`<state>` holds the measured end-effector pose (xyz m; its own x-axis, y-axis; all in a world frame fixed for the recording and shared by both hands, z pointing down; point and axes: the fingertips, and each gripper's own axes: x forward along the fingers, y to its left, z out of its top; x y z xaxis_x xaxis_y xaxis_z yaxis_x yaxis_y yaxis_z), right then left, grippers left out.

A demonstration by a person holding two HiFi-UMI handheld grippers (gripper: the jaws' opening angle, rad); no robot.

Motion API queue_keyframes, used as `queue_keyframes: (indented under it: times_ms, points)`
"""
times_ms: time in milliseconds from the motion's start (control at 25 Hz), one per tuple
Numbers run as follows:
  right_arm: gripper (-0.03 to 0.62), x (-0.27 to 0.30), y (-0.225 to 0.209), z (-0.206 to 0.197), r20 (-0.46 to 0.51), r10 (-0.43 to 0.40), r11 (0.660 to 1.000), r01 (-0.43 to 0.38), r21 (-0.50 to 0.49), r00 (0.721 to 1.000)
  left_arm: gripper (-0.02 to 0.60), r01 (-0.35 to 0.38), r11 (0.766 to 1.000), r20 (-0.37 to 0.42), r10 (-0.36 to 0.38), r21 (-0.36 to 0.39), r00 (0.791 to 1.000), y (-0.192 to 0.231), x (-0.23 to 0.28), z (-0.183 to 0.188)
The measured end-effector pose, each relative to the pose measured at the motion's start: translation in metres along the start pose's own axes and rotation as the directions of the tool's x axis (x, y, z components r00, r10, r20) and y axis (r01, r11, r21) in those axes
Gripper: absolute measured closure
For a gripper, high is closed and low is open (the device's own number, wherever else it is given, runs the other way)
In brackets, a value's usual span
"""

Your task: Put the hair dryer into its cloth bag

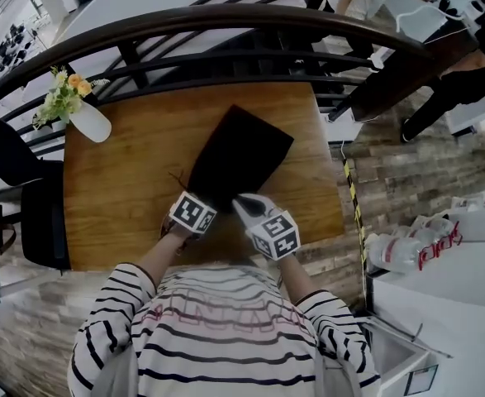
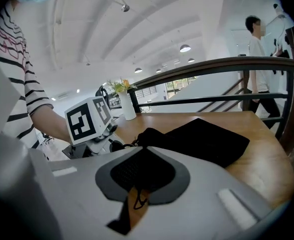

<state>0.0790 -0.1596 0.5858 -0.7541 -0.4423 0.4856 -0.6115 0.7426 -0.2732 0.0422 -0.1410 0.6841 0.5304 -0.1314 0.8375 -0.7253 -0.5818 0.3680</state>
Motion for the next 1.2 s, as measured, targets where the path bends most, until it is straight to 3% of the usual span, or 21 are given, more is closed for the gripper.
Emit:
queue_keyframes:
  times_ms: [880,1200]
  points:
    - [0.58,-0.017,0.005,-0.004,-0.017,0.196,0.98,-0.196,-0.018,0.981,0.428,-0.068,0.989,0.148,0.088,-0.135,0.985,0.019,0.025,0.079]
    - [0.58,-0.014,-0.009,-0.006,-0.022,0.188,0.982,-0.189,-0.028,0.982,0.425,-0.085,0.987,0.137,0.104,-0.136,0.985,0.03,0.036,0.098]
